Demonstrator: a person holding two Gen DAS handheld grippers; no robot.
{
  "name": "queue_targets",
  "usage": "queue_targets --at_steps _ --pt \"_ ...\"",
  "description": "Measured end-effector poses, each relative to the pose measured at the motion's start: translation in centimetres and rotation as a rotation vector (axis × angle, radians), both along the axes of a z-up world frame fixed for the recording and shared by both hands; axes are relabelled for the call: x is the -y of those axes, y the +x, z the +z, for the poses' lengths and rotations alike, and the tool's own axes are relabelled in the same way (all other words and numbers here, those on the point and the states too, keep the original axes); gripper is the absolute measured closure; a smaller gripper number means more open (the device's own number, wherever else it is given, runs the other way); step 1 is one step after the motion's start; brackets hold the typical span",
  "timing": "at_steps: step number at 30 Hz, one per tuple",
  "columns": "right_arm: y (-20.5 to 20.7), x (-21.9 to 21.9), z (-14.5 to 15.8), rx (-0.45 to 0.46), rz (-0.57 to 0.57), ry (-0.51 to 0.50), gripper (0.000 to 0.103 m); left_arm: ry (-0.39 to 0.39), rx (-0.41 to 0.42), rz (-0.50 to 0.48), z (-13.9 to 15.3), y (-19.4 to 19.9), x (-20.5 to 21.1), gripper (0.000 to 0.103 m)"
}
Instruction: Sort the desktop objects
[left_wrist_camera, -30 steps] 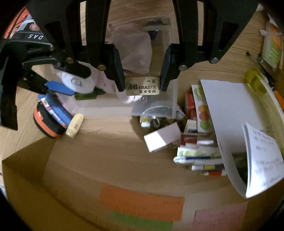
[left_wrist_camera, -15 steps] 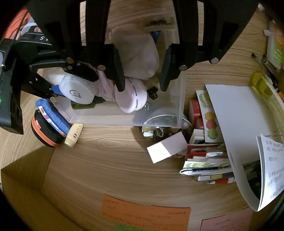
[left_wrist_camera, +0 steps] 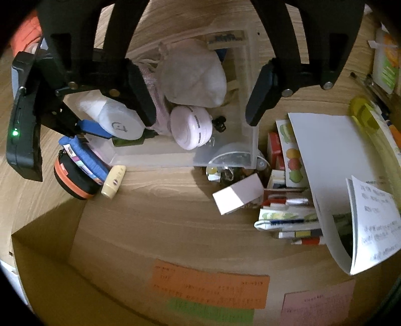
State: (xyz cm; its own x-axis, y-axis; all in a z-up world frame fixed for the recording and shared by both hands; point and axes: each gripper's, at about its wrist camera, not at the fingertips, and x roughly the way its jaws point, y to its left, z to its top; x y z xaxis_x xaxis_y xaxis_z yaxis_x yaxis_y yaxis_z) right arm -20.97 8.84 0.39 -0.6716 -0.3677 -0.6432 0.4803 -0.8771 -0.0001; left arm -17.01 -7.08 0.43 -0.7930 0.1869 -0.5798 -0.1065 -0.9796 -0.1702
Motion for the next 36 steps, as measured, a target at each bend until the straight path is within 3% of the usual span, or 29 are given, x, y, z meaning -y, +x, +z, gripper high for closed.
queue_targets --at_steps 4,15,19,30,36 --pt "0.4 -0.2 0.5 -0.005 0.002 -0.009 0.017 0.000 -0.004 0.019 0.2 0.1 0.4 0.020" --pt "2.8 -1.0 2.2 0.004 -0.001 0.028 0.011 -0.043 -0.031 0.055 2.0 1.9 0.2 0.018" --pt "4.1 -1.9 2.8 -0.003 0.003 0.013 0.008 -0.083 -0.073 0.074 2.9 3.4 -0.6 0.014" --pt "8.3 -3.3 4.7 -0.059 0.015 -0.045 0.007 -0.085 -0.125 0.155 3.8 6.7 -0.9 0.014" --pt "10.7 -3.8 5.2 -0.094 0.028 -0.066 0.006 -0.081 -0.125 0.174 3.4 8.1 -1.5 0.005"
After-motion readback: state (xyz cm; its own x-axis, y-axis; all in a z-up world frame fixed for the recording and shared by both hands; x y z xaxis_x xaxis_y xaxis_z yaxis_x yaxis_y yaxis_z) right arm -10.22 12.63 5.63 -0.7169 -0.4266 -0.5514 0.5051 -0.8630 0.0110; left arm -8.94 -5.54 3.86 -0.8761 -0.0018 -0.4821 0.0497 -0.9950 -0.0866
